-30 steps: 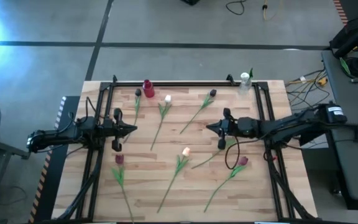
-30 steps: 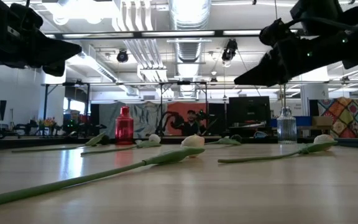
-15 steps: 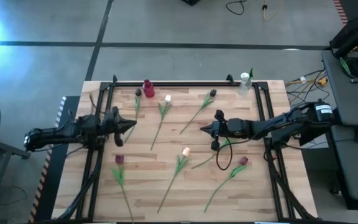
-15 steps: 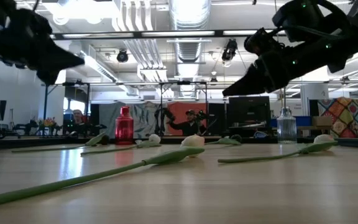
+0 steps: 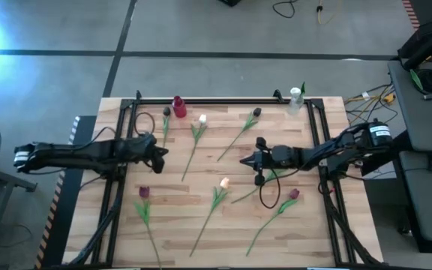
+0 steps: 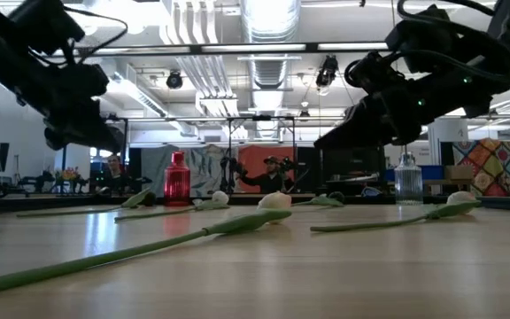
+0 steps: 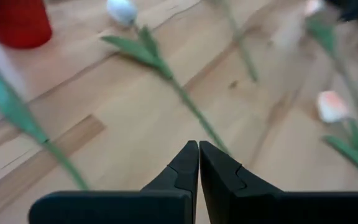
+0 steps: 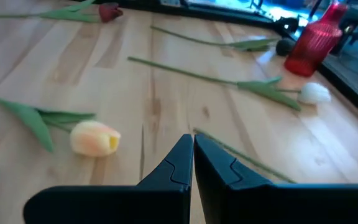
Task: Sort flowers into vase by color
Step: Put the left black tulip into the red vase
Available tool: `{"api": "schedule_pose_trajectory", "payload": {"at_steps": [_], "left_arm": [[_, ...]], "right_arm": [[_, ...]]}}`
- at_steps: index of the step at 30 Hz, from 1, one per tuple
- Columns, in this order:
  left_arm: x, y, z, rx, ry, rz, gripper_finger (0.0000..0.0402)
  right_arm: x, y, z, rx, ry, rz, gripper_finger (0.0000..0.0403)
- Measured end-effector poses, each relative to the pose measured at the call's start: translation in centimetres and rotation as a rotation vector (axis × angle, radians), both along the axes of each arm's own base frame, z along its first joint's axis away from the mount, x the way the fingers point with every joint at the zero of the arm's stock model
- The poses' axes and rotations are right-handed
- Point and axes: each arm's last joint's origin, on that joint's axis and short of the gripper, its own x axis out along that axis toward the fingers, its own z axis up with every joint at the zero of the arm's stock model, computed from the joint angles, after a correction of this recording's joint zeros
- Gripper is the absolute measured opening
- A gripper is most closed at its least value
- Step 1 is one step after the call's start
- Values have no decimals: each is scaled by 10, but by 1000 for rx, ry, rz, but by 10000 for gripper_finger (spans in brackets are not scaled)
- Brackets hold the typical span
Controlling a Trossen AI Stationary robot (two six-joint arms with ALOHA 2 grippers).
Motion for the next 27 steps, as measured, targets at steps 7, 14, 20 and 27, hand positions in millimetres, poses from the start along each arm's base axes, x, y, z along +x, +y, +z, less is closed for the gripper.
{"api": "schedule_pose_trajectory", "payload": {"at_steps": [7,14,20,27], "left_arm": [[10,22,-2,-106,107,141,4],[21,50,7,-135,239,258,81],[36,80,8,-124,333,304,153],[38,112,-13,-147,492,334,161]], "right_arm": [[1,0,3,-9,-13,8,9],[0,0,1,-4,12,6,9],[0,0,0,20,19,-3,9],[0,0,0,27,19,-9,9]]}}
